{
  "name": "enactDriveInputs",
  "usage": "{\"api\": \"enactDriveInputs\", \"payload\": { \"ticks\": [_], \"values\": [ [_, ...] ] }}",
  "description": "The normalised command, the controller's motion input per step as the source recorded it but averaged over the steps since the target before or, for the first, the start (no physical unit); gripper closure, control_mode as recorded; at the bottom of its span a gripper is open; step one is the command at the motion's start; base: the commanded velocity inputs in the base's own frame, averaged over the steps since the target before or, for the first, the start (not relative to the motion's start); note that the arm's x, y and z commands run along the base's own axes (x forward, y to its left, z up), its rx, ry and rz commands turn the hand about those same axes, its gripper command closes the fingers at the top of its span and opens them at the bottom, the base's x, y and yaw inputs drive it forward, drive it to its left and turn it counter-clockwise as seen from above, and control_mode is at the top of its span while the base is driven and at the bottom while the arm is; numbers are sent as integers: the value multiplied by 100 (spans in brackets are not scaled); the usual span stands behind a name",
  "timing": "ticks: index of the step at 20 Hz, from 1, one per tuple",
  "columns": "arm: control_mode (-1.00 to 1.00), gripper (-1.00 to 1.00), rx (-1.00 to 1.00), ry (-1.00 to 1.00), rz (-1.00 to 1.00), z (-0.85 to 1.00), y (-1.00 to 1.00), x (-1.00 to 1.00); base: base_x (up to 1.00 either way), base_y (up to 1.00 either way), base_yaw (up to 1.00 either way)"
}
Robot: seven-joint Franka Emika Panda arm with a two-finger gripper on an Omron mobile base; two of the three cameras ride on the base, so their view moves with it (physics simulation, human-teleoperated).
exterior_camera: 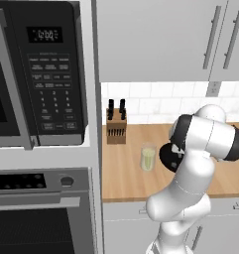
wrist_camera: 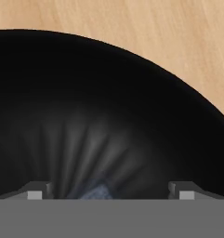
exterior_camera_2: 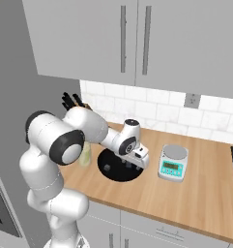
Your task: Grab a lemon wedge from the fridge and one ice cube from the ice bowl, and put them in the glass of lemonade.
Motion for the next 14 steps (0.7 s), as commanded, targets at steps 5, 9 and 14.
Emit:
{"api": "enactDriveInputs", "payload": {
  "ticks": [5,9,14],
  "values": [
    [-100,100,0,0,0,-1,24,0,0,0,0],
    [-100,100,0,0,0,0,6,0,0,0,0],
    [-100,100,0,0,0,0,0,-3,0,0,0]
  ]
}}
